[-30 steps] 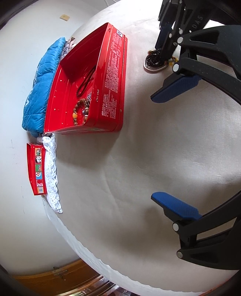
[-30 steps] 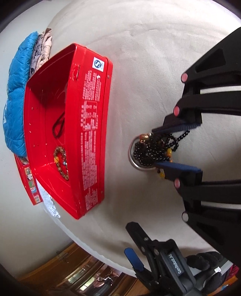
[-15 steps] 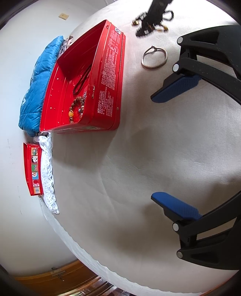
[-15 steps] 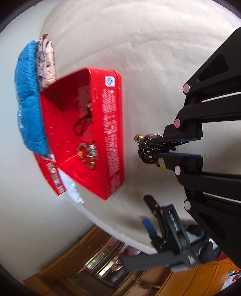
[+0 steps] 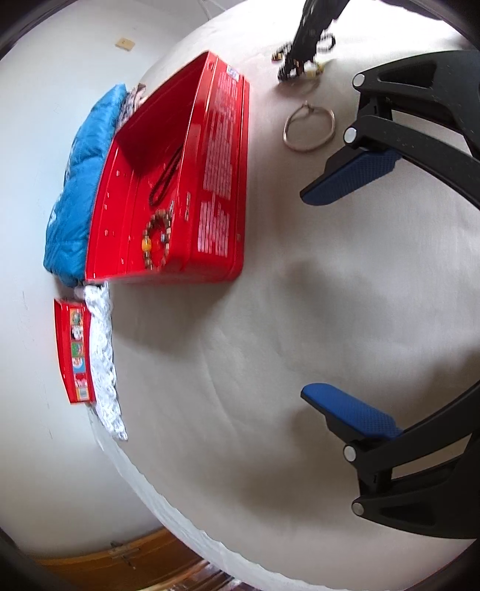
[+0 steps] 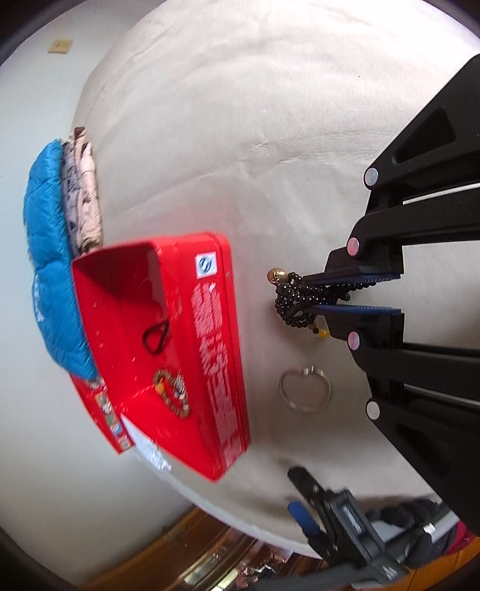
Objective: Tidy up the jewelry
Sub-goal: 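Lift the black bead necklace with the right tool while the left tool grasps the silver bangle, then carry bangle and bead necklace into the red tin box and open both tools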
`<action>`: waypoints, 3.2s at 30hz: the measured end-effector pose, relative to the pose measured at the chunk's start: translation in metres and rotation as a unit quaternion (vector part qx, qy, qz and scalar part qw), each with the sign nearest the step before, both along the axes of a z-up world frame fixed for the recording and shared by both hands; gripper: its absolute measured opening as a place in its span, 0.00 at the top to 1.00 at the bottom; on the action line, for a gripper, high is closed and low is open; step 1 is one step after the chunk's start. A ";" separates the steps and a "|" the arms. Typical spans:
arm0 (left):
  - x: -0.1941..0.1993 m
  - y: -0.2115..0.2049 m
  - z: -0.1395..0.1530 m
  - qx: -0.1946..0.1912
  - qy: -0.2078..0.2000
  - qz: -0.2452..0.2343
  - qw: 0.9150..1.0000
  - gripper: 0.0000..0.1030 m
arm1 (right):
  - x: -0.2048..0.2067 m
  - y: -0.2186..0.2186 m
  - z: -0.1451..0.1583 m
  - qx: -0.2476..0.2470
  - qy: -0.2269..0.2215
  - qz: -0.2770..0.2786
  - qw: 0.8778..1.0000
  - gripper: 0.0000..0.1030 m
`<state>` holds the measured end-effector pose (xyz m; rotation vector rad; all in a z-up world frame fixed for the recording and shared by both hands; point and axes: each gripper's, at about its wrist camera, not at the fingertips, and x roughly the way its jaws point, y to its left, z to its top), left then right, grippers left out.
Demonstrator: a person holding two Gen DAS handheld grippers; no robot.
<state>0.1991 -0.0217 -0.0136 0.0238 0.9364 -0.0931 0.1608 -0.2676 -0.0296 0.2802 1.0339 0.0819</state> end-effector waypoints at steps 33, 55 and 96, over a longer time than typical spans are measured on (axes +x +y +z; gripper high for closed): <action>0.018 -0.089 -0.017 -0.060 0.084 -0.056 0.993 0.07 | 0.007 -0.017 -0.012 0.055 0.024 0.008 0.998 0.91; 0.015 -0.085 -0.018 -0.026 0.071 -0.075 0.994 0.52 | 0.008 -0.017 -0.013 0.056 0.022 0.008 0.998 0.91; -0.012 -0.021 0.034 -0.059 0.007 -0.022 0.998 0.52 | -0.013 -0.002 0.038 0.087 -0.041 0.048 0.994 0.92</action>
